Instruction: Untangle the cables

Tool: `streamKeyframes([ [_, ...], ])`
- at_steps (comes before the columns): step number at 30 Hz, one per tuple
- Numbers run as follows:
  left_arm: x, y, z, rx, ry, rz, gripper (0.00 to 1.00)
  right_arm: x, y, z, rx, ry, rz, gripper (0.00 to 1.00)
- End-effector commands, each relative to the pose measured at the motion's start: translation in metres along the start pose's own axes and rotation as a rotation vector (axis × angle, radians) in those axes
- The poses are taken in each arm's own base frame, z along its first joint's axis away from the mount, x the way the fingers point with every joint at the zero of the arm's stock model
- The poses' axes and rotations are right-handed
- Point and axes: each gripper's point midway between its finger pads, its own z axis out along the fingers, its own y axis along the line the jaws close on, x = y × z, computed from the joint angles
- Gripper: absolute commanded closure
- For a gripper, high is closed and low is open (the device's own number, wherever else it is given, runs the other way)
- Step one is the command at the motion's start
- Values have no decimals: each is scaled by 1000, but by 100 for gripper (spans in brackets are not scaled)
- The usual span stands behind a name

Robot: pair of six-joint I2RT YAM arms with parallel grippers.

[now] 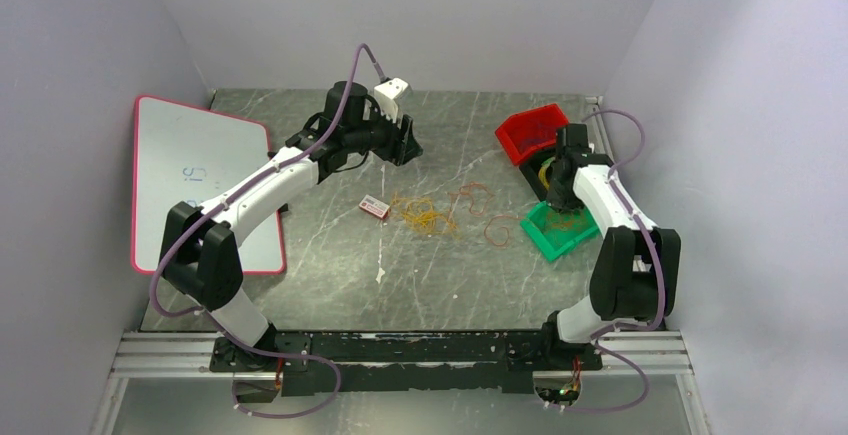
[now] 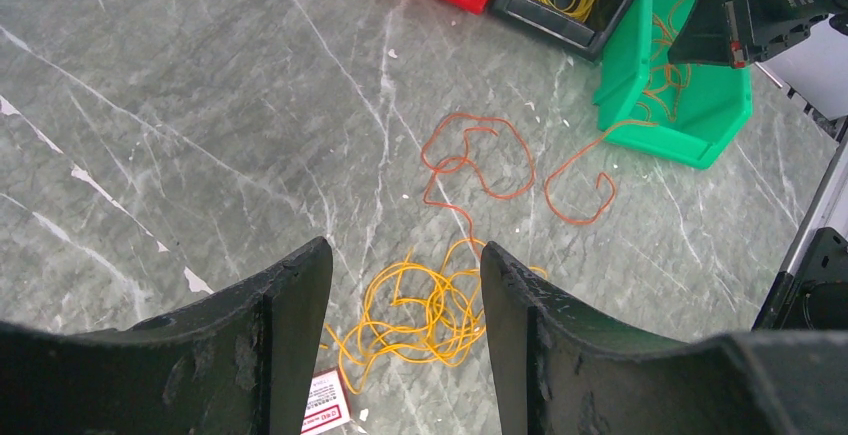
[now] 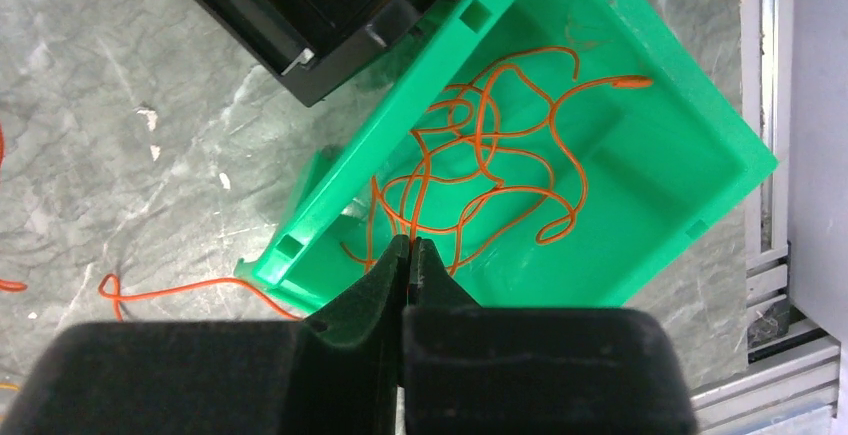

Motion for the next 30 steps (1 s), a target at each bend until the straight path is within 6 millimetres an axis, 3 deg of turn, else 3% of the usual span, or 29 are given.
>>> streamKeyframes([
  [1,-7,4,-3,-11,-32,22,39,-2,-13,4,43,-25,36,100],
  [4,-7,4,-3,-10,-32,21,39,1,-24,7,112,-8,18,98],
  [8,-7,3,-3,-6,-32,20,39,-8,-25,3,121,-22,20,83],
  [15,-7,4,-3,-12,-31,21,39,-48,-24,-43,74,-185,45,58],
  [20,-6,5,-2,-11,-29,19,39,-61,-14,-72,84,-242,-2,49],
  [24,-5,6,-2,-14,-25,18,39,-55,14,-81,84,-237,-86,46],
  [30,-4,7,-2,-24,-24,22,39,-28,94,-88,-238,-184,-169,47],
])
